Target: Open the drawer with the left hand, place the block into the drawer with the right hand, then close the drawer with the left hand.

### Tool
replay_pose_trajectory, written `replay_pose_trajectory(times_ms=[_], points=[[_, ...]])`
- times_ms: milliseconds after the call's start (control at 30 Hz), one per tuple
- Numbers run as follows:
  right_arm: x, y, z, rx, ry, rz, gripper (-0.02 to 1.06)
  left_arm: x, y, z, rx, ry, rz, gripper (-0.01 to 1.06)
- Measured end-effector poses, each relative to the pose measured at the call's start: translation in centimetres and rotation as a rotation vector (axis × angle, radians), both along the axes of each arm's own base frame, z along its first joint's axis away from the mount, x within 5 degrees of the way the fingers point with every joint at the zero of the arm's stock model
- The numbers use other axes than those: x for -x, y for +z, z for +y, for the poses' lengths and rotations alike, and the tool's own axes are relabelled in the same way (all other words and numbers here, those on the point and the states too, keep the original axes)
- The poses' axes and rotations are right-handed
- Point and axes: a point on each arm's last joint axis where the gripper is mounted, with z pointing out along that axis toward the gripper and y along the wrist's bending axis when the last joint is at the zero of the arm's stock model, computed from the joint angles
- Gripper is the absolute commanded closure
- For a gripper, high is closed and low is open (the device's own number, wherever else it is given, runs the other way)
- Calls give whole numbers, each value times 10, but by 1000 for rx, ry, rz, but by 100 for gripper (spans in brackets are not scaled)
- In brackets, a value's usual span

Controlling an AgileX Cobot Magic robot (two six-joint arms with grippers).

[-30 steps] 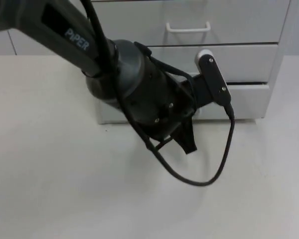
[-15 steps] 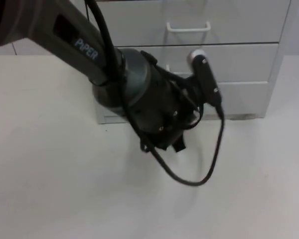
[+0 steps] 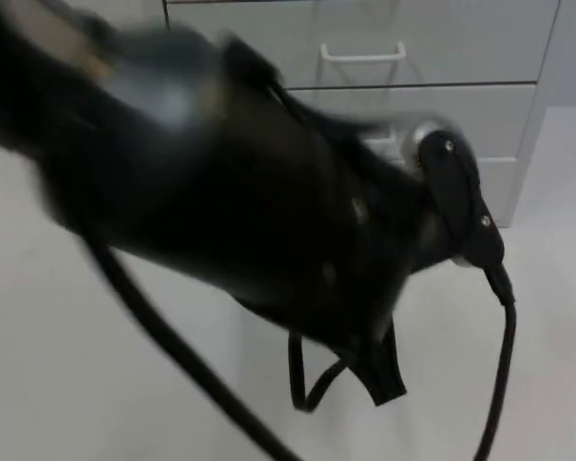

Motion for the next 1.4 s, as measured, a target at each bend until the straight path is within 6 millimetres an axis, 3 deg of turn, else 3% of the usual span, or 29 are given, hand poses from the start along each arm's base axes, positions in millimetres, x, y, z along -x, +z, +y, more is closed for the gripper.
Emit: replay_pose_trajectory(times_ms=[100, 267, 300, 467, 500, 667, 700, 833, 1067, 1400], points=[[0, 0, 0, 3, 2, 0, 27, 7, 13, 7, 24, 5, 55, 105], [0, 0, 0, 16, 12, 4, 27, 11, 62, 48, 185, 98, 120, 105], [0, 0, 0, 16, 12, 4, 27, 11, 62, 48, 185, 98, 120, 105], [0, 0, 1, 9, 13, 5, 27, 12, 111, 109, 395, 257, 73, 105], [0, 0, 1, 9, 13, 5, 27, 12, 111, 109, 395, 257, 73, 105], [0, 0, 1, 11, 15, 7, 27, 31, 151, 172, 574, 384, -41, 105], [0, 0, 1, 11, 15, 7, 27, 31, 151, 172, 574, 384, -41, 105], [0, 0, 1, 14, 17, 7, 27, 48, 174, 205, 666, 442, -122, 105], [0, 1, 6, 6, 82, -7, 27, 63, 190, 230, 721, 473, -184, 105], [-1, 2, 20, 2, 243, -37, 27, 84, 198, 228, 849, 392, -115, 105]])
